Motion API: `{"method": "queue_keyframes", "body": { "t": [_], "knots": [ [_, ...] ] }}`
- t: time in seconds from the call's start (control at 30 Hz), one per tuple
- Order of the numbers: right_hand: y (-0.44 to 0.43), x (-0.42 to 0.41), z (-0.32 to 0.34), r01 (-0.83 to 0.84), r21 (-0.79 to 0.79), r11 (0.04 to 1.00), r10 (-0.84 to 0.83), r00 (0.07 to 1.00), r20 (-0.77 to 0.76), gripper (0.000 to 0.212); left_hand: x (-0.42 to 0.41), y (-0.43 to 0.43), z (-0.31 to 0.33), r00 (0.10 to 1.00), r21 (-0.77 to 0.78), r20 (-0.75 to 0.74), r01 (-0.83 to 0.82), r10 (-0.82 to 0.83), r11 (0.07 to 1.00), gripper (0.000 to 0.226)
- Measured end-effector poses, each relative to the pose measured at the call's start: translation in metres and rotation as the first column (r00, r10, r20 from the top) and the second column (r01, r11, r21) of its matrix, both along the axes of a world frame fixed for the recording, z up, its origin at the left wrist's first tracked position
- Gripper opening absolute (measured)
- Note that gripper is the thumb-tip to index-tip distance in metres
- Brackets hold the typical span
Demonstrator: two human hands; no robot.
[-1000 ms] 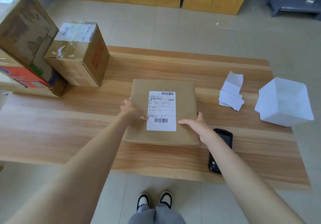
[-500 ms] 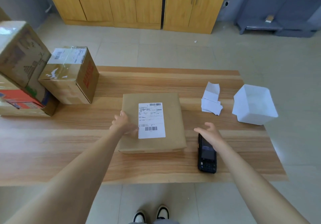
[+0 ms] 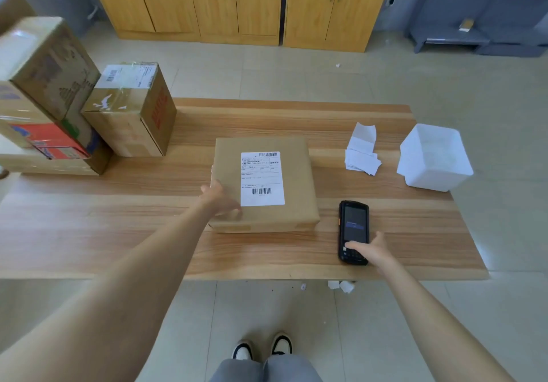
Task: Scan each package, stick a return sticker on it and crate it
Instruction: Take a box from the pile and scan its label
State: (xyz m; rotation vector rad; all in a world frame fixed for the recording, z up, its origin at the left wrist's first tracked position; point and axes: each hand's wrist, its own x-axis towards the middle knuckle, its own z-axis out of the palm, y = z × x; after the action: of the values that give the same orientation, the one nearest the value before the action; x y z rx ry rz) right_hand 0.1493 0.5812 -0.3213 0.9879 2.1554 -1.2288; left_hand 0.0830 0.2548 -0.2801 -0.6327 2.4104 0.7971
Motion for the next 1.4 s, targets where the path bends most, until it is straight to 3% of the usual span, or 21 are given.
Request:
{"method": "queue_keyframes", "body": {
  "t": [0.27,0.47,0.57,0.73,0.83,0.93,1.13,1.3,1.4],
  "knots": [
    [-0.011,-0.001,-0.028,-0.011,0.143,0.99,0.015,0.999,-0.031,0.086,-0.001,0.002,-0.009,0.999,0.0,-0.042,-0.024,0.024,1.0,0.105],
    [-0.013,-0.011,-0.04,-0.048,0.245,0.968,0.048,0.999,0.007,0.096,0.002,0.003,-0.015,0.999,-0.045,-0.018,-0.038,0.037,0.998,0.099],
    [-0.009,-0.014,-0.038,-0.027,0.138,0.99,0.027,1.0,0.001,0.085,0.003,0.001,-0.015,0.999,-0.031,-0.017,-0.045,0.044,0.999,0.097],
    [0.002,-0.015,-0.013,0.012,-0.148,0.989,-0.012,1.0,0.006,0.047,0.005,-0.001,-0.016,0.998,-0.017,-0.031,-0.058,0.058,0.998,0.098],
    [0.004,-0.012,0.004,0.005,-0.28,0.96,0.002,1.0,0.025,0.054,0.004,-0.002,-0.012,0.996,0.008,-0.031,-0.077,0.078,0.997,0.101],
    [-0.003,-0.008,0.025,-0.01,-0.395,0.919,-0.01,0.999,-0.048,0.046,0.003,0.0,-0.006,0.996,0.034,-0.032,-0.08,0.081,0.996,0.103],
    [-0.04,-0.013,0.079,-0.054,-0.673,0.738,-0.111,0.974,-0.2,0.057,0.002,0.003,0.005,0.995,0.058,-0.063,-0.08,0.084,0.995,0.103],
    [-0.072,-0.013,0.103,-0.087,-0.798,0.597,-0.14,0.968,-0.21,0.03,0.001,0.001,0.009,0.995,0.065,-0.071,-0.066,0.071,0.996,0.106],
    [-0.089,-0.008,0.103,-0.048,-0.804,0.592,-0.168,0.969,-0.182,0.061,0.002,-0.001,0.009,0.996,0.059,-0.07,-0.052,0.056,0.997,0.105]
  ]
}}
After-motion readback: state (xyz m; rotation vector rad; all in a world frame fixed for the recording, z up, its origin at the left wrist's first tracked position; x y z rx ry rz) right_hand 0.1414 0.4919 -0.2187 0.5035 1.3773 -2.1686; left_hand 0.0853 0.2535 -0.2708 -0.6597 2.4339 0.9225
